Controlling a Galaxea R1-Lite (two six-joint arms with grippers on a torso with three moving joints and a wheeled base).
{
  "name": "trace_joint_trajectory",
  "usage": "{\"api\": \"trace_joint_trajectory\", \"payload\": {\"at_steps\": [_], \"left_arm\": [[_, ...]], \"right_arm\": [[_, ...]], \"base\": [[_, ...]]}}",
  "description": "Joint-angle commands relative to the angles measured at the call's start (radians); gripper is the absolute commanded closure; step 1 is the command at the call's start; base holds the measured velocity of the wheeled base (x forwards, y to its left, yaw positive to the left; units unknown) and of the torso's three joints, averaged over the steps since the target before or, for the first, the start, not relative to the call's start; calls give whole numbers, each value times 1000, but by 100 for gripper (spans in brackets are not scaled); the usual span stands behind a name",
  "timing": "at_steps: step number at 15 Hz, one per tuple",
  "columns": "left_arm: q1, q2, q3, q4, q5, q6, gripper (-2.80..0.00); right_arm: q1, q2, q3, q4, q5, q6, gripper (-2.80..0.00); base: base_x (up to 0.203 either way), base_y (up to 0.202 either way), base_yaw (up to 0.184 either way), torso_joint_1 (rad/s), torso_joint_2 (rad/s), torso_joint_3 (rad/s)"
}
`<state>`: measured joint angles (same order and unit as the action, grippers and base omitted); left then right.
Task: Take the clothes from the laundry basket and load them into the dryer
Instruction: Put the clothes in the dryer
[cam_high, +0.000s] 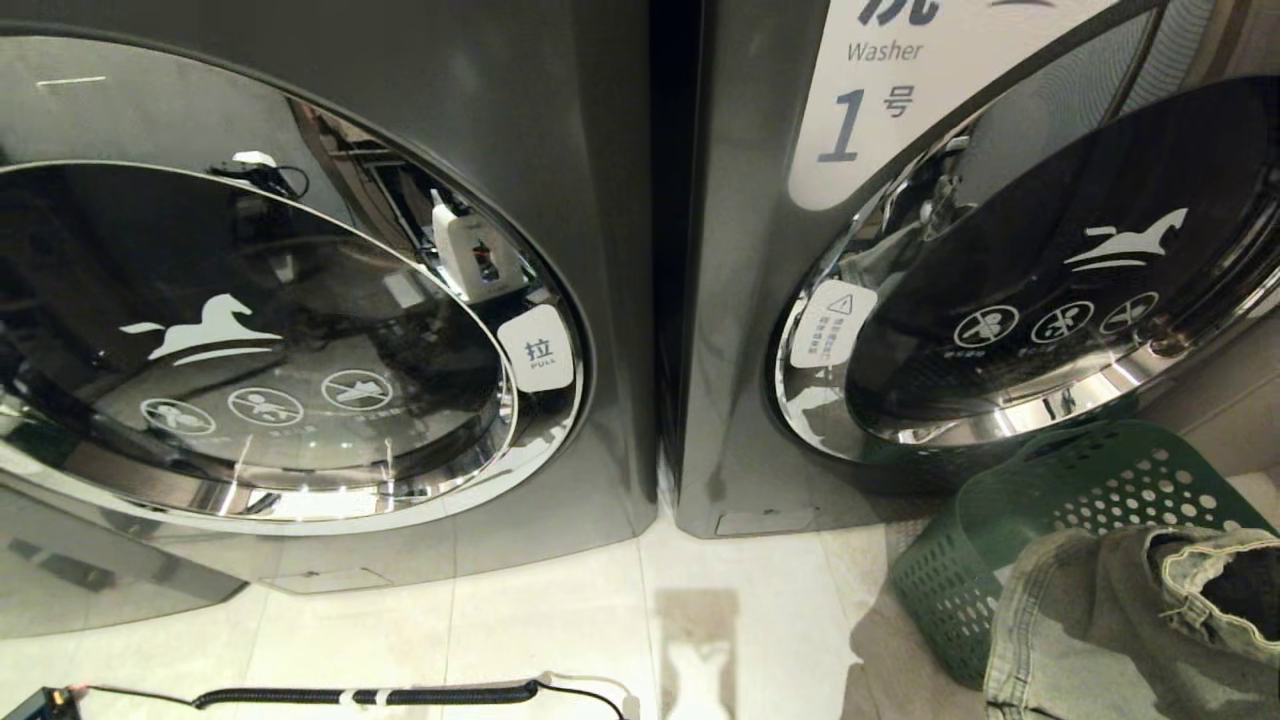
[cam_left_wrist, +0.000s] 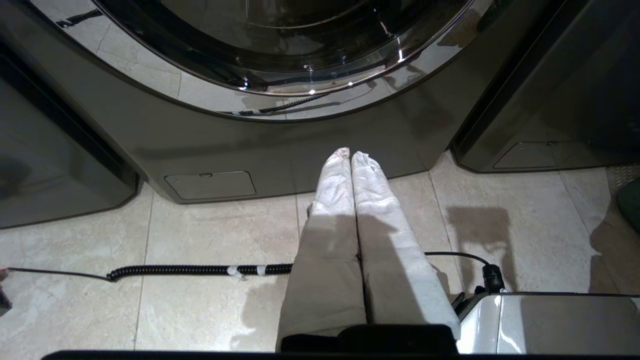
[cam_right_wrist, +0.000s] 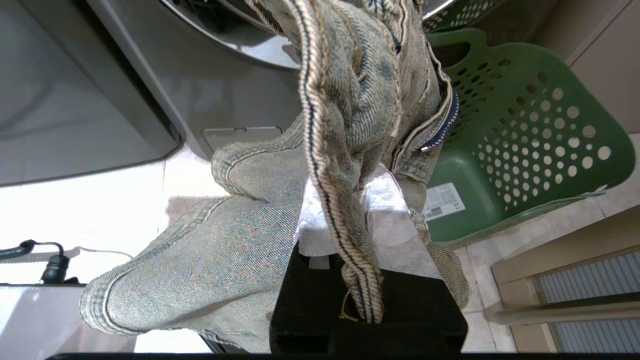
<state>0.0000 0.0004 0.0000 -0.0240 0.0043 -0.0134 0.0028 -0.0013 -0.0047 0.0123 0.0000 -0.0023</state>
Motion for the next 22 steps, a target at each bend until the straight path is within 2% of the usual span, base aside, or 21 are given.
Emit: {"api": "trace_joint_trajectory", "payload": {"at_steps": [1,22], "left_arm": [[0,-2,1,-1,0,0,0],[0,-2,0,1,-1,-4,0]], "right_arm": [[0,0,0,0,0,-1,0],[0,0,0,0,0,-1,0]], "base": [[0,0,0,-2,-6,173],[0,0,0,4,3,208]]}}
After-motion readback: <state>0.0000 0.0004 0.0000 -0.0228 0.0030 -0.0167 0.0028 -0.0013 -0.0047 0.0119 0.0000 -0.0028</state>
